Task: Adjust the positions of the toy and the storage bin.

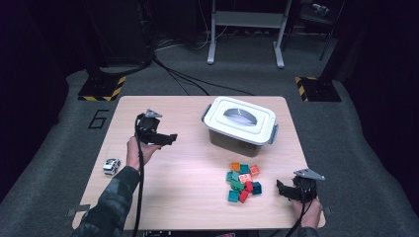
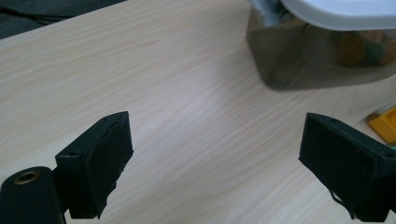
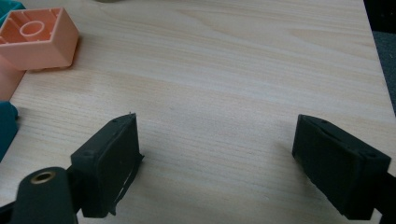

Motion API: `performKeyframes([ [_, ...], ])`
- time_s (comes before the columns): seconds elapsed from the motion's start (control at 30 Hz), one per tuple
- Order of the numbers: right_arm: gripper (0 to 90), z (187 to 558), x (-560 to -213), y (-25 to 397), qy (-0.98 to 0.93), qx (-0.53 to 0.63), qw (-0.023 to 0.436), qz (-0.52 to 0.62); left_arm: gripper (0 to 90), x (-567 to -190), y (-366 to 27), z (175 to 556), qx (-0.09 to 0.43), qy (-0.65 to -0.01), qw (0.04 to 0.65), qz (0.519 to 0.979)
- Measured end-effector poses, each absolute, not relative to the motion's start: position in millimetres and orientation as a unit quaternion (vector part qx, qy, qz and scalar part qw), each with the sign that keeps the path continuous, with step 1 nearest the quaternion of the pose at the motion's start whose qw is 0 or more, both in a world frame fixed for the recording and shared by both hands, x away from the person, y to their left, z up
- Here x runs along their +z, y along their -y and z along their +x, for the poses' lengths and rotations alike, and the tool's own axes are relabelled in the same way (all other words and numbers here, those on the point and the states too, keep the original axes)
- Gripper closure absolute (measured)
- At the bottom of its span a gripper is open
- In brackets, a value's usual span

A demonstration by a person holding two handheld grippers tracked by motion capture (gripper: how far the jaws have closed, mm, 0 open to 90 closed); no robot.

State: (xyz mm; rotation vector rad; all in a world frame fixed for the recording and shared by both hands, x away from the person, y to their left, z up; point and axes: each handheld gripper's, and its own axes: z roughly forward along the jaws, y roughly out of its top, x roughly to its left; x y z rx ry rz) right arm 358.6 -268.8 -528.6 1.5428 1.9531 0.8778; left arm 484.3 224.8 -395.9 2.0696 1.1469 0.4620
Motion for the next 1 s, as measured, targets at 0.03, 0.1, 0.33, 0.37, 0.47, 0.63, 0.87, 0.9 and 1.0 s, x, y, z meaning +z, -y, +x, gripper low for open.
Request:
performKeyframes([
  [0.03, 14.1, 358.6, -528.6, 268.8, -0.717, 0.322, 0.248, 0.566, 9.2, -394.8, -220.2, 486.0, 0.181, -0.442, 0.356, 0.803],
  [0.1, 14.1, 358.6, -528.6, 268.8, -0.717, 0.322, 0.248, 0.566, 8.9, -391.8, -210.7, 493.7, 0.173, -0.433, 0.358, 0.809],
  [0.33, 14.1, 358.6, -528.6, 268.9, -0.717, 0.322, 0.248, 0.566, 9.9, -386.2, -180.2, 515.9, 0.162, -0.421, 0.362, 0.816],
  [0.37, 14.1, 358.6, -528.6, 268.9, -0.717, 0.322, 0.248, 0.566, 10.0, -386.2, -180.2, 515.9, 0.162, -0.421, 0.362, 0.816],
  [0.47, 14.1, 358.6, -528.6, 268.9, -0.717, 0.322, 0.249, 0.566, 10.8, -385.0, -167.6, 524.6, 0.161, -0.418, 0.368, 0.815],
  [0.63, 14.2, 358.6, -528.6, 268.9, -0.717, 0.322, 0.248, 0.566, 13.2, -384.7, -147.5, 536.6, 0.155, -0.409, 0.368, 0.820],
  [0.87, 14.3, 358.5, -528.6, 268.8, -0.717, 0.322, 0.249, 0.566, 17.9, -382.4, -132.0, 548.1, 0.156, -0.409, 0.370, 0.819],
  [0.9, 14.4, 358.4, -528.6, 268.7, -0.716, 0.322, 0.248, 0.567, 18.4, -382.3, -129.5, 550.3, 0.159, -0.411, 0.369, 0.819],
  [1.0, 14.7, 358.4, -528.6, 268.5, -0.715, 0.322, 0.250, 0.567, 20.7, -381.6, -123.2, 556.6, 0.162, -0.414, 0.362, 0.819],
])
